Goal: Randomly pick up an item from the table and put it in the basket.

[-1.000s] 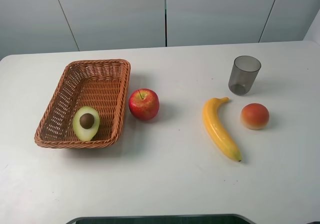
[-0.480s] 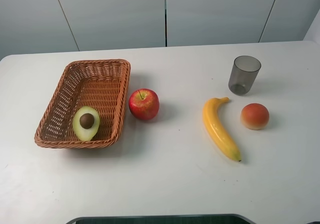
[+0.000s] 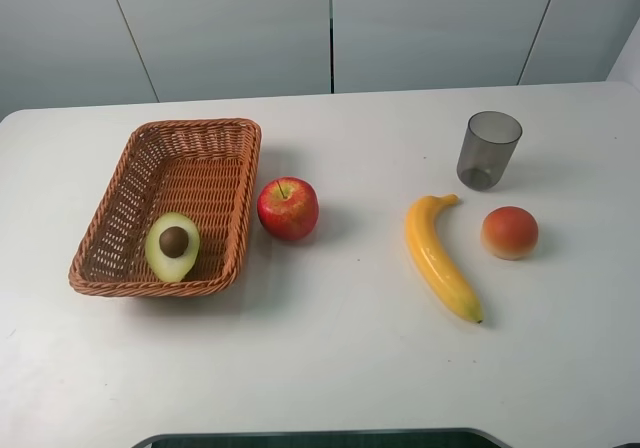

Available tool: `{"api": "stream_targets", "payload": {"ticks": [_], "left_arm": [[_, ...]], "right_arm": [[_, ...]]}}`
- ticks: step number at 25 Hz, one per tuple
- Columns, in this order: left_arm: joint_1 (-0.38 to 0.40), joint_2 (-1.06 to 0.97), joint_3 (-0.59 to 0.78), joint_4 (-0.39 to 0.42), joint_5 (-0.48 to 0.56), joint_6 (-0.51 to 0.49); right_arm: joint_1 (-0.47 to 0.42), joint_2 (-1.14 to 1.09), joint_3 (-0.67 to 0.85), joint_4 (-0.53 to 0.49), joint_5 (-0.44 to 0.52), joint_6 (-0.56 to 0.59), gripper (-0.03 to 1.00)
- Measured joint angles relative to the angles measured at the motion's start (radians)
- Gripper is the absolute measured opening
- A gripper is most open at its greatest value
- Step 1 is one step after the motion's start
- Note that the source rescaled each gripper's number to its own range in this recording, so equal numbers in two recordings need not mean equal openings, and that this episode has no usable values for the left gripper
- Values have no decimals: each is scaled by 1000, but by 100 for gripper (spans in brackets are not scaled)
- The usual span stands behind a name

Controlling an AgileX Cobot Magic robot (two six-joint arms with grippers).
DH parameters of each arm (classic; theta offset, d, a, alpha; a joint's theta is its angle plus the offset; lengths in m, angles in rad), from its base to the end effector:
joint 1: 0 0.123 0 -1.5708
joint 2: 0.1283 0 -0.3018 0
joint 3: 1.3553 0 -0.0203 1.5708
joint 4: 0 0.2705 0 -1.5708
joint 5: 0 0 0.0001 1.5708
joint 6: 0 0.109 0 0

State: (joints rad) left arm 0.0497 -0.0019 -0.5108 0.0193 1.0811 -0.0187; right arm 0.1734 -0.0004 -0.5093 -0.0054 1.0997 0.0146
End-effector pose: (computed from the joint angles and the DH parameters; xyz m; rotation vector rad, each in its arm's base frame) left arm 0.0089 0.0023 0.2800 -0.0714 2.0509 0.0424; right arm 0.0084 0.0009 0.2777 -0.1642 2.0689 0.1087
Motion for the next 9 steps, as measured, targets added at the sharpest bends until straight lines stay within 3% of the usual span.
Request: {"api": "stream_targets", "payload": {"ticks": [9], "left_arm": [[0,0,0,0,0,0]], "right_arm": [[0,0,0,-2,0,2,100]]}}
